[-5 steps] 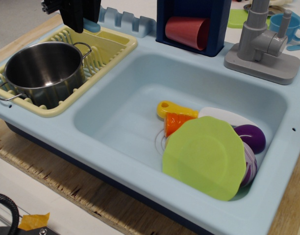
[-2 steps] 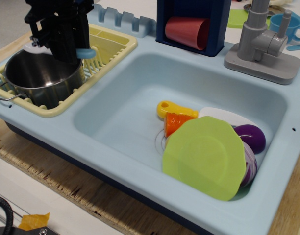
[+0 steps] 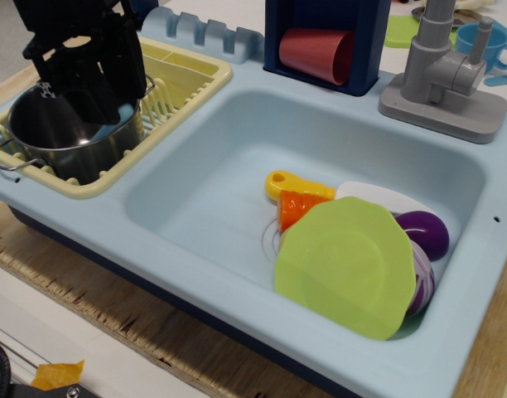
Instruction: Put spoon in pot
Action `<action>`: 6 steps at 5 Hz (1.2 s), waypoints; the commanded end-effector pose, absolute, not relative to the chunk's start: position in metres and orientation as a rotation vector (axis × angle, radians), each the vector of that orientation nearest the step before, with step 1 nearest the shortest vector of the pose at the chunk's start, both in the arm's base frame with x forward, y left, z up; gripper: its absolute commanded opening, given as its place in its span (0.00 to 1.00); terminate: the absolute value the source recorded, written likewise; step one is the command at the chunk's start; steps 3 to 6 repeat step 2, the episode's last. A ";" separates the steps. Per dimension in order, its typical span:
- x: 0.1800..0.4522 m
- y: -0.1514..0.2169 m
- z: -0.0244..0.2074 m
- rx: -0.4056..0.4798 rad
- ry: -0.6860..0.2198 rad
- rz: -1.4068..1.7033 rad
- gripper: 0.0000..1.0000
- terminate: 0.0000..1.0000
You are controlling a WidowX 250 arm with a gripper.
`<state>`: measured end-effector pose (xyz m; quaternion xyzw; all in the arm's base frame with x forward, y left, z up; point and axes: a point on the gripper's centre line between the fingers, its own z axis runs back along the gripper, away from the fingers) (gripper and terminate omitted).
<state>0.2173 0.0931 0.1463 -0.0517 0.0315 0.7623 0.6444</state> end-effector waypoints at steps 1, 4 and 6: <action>0.217 0.096 0.153 -0.131 0.039 1.741 1.00 0.00; 0.217 0.096 0.153 -0.131 0.039 1.741 1.00 1.00; 0.217 0.096 0.153 -0.131 0.039 1.741 1.00 1.00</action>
